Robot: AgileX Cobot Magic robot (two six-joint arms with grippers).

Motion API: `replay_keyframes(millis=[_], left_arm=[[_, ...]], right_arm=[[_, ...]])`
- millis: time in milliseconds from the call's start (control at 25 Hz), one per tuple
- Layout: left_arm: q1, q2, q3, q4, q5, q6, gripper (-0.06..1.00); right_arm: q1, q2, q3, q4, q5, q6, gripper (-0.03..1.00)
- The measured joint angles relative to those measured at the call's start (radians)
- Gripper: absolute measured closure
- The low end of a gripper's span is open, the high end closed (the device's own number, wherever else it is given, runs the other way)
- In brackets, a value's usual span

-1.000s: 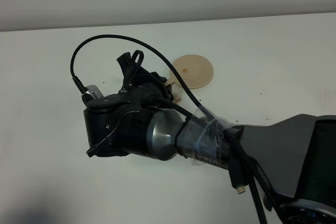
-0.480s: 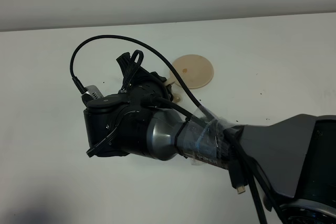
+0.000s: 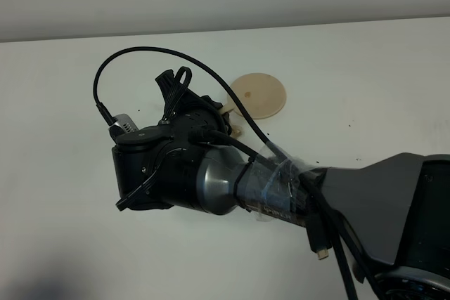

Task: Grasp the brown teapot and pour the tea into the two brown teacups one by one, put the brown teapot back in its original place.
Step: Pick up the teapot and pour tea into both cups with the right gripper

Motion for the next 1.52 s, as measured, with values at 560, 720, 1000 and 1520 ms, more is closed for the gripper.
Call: replay_keyframes(millis=[560,720,1000,1520], left_arm=[[0.000,0.000,0.000,0.000,0.000,0.000,0.58],[0.000,0.000,0.000,0.000,0.000,0.000,0.58],[0.000,0.000,0.000,0.000,0.000,0.000,0.58],[0.000,0.000,0.000,0.000,0.000,0.000,0.58]], right_arm=[[0.000,0.000,0.000,-0.008,-0.005,0.000,0.84],[0.000,0.000,0.000,-0.012,-0.007,0.000,0.84],[0.000,0.000,0.000,-0.014,-0.014,0.000,0.84],[-0.001,0.000,0.000,0.030,-0.017,0.050,0.84]])
